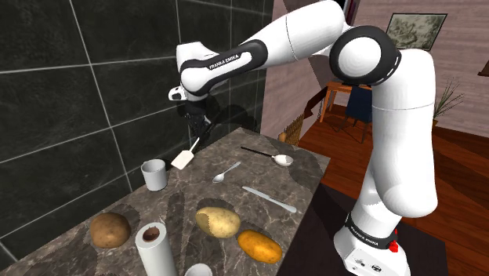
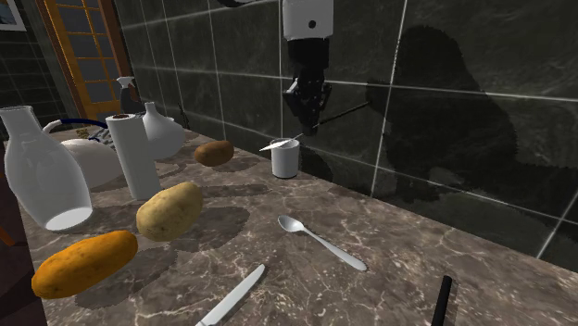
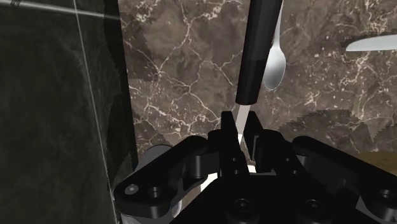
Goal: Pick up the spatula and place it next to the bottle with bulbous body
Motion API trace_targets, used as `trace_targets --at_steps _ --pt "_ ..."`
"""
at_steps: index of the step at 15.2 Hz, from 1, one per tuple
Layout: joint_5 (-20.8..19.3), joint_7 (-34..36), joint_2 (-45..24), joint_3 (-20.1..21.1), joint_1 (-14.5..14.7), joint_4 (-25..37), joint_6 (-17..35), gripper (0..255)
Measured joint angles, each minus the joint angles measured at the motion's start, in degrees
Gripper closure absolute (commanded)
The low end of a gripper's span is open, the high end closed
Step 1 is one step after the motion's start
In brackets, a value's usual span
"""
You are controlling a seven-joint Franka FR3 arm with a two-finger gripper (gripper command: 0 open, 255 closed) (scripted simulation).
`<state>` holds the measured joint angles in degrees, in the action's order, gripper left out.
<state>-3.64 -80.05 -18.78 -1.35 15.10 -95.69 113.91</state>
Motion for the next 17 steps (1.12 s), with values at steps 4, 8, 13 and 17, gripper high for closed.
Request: trace_targets --at_steps 4,8,13,17 --pt "0.1 -0.1 0.7 0.0 0.0 2.3 -3.0 255" --pt "0.1 -0.3 1.2 0.0 0.0 4.8 -5.9 255" --pt "0.2 -0.5 1.8 0.0 0.1 7.8 -9.6 255" --pt "0.2 -0.7 2.0 0.0 0.1 10.4 -12.4 255"
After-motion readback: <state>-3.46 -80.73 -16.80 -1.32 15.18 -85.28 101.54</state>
